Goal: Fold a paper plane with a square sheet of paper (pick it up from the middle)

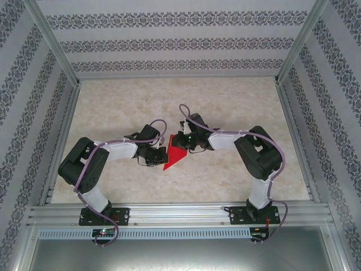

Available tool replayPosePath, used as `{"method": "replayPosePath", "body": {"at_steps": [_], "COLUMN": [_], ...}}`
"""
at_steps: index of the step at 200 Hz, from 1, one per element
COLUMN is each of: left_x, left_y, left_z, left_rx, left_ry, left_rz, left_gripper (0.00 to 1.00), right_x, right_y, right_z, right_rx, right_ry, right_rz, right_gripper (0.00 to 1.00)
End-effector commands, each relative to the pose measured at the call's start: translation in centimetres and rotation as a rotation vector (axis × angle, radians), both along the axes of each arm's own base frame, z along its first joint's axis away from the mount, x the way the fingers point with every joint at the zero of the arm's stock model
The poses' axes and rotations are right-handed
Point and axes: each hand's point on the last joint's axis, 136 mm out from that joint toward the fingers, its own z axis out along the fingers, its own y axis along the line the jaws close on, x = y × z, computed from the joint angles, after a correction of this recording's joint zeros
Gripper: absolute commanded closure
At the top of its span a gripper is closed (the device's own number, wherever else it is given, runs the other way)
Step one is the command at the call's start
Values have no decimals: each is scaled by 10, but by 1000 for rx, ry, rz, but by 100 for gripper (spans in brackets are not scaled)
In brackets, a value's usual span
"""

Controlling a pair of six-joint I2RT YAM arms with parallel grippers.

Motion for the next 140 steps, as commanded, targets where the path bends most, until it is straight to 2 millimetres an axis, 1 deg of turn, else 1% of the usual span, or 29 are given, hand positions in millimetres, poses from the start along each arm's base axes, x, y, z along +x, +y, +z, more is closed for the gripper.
{"method": "replayPosePath", "body": {"at_steps": [1, 29, 53, 64, 75, 94, 106, 128, 140], "left_x": [-45, -46, -44, -41, -35, -23, -16, -6, -4], "left_y": [45, 44, 38, 32, 24, 16, 12, 0, -9], "left_z": [-48, -46, -38, -28, -12, 16, 29, 39, 39], "left_rx": [220, 214, 177, 143, 100, 53, 32, -29, -71], "left_ry": [174, 174, 159, 143, 111, 49, 19, -1, 7], "left_rz": [31, 29, 22, 14, 7, 15, 19, 17, 11], "left_gripper": [98, 97, 96, 96, 96, 96, 95, 95, 94], "right_x": [-9, -14, -18, -19, -19, -18, -18, -18, -19], "right_y": [-1, -15, -21, -21, -22, -23, -23, -22, -22], "right_z": [-21, -48, -63, -65, -64, -64, -63, -62, -62], "right_rx": [-22, -96, -123, -121, -117, -118, -116, -113, -112], "right_ry": [43, 89, 122, 126, 120, 119, 119, 119, 120], "right_rz": [1, -28, -38, -36, -38, -39, -40, -38, -36], "right_gripper": [88, 88, 88, 89, 89, 90, 90, 90, 90]}}
